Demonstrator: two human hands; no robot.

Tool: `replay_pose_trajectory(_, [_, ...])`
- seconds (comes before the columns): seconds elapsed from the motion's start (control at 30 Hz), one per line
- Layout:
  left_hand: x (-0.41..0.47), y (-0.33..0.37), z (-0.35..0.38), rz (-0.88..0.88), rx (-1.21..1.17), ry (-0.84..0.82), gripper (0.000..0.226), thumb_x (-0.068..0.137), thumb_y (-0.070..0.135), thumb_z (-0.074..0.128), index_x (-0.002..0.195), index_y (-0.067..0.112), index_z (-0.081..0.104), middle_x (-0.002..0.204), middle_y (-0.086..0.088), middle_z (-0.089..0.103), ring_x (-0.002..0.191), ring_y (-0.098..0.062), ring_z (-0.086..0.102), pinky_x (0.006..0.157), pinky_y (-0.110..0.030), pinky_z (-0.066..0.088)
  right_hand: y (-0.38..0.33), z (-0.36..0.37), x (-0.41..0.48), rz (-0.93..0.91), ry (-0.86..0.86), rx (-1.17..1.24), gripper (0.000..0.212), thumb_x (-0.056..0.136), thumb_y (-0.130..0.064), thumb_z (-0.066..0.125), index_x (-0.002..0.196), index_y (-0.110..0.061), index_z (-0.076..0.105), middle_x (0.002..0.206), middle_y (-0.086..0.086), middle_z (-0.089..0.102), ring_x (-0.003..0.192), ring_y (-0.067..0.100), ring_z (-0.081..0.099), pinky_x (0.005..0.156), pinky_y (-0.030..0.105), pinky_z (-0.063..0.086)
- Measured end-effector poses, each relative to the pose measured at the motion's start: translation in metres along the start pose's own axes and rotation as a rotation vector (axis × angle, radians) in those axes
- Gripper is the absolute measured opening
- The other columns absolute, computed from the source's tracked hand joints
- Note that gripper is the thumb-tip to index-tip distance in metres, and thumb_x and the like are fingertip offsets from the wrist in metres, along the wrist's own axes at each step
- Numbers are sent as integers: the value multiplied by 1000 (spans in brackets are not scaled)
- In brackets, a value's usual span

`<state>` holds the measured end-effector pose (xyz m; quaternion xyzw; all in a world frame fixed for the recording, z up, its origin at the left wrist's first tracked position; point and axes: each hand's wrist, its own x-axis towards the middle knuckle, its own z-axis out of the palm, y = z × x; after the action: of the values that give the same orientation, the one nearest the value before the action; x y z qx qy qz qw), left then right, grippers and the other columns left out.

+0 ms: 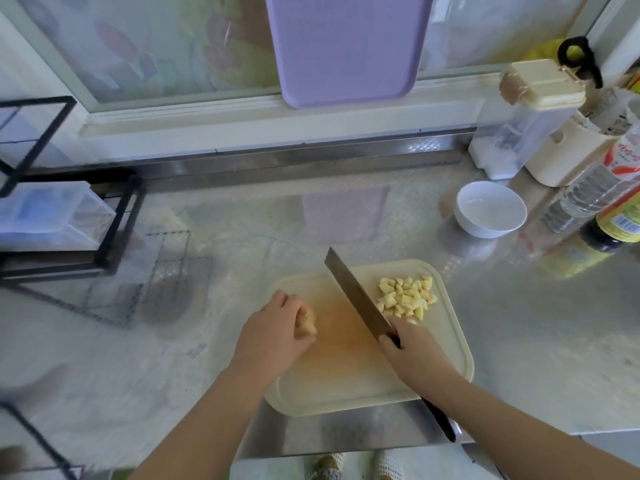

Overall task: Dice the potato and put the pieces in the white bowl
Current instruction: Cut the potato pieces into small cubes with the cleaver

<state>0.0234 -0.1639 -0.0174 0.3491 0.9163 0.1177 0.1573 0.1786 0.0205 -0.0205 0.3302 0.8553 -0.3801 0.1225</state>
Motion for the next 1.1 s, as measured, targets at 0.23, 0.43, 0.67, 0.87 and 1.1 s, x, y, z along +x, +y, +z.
replay_pose_trajectory(0.23, [-4,0,12,-54,-81,74,38,80,45,72,101,32,44,105,12,40,84,-12,56,70,-30,53,4,-7,-7,102,83,91,14,100,-24,47,90,-20,56,76,11,65,70,31,67,65,49,58])
replay_pose_trajectory(0.43, [-6,4,19,-122,-200,105,40,80,36,73,103,31,40,108,12,41,90,-9,54,69,-20,47,-3,-5,-11,70,30,65,14,100,-28,50,88,-22,54,78,8,66,70,28,67,68,47,58])
replay_pose_trajectory(0.67, [-8,5,19,-188,-192,122,43,80,44,71,106,33,39,105,15,47,91,-9,54,69,-24,47,-8,-4,-12,6,-13,24,13,100,-28,52,89,-23,56,76,6,66,66,23,66,66,42,57])
replay_pose_trajectory(0.87, [-6,12,15,-240,-241,116,42,76,35,72,104,31,41,104,13,46,83,-7,54,67,-23,47,-9,-5,-9,-5,-32,2,13,100,-29,52,88,-26,56,77,7,67,68,25,67,68,43,59])
replay_pose_trajectory(1.1, [-11,15,1,-209,-204,118,33,78,40,65,102,32,45,105,13,39,86,-8,53,65,-20,43,-5,-6,-6,0,-39,-6,10,100,-29,51,95,-24,58,79,7,66,70,26,67,69,44,60])
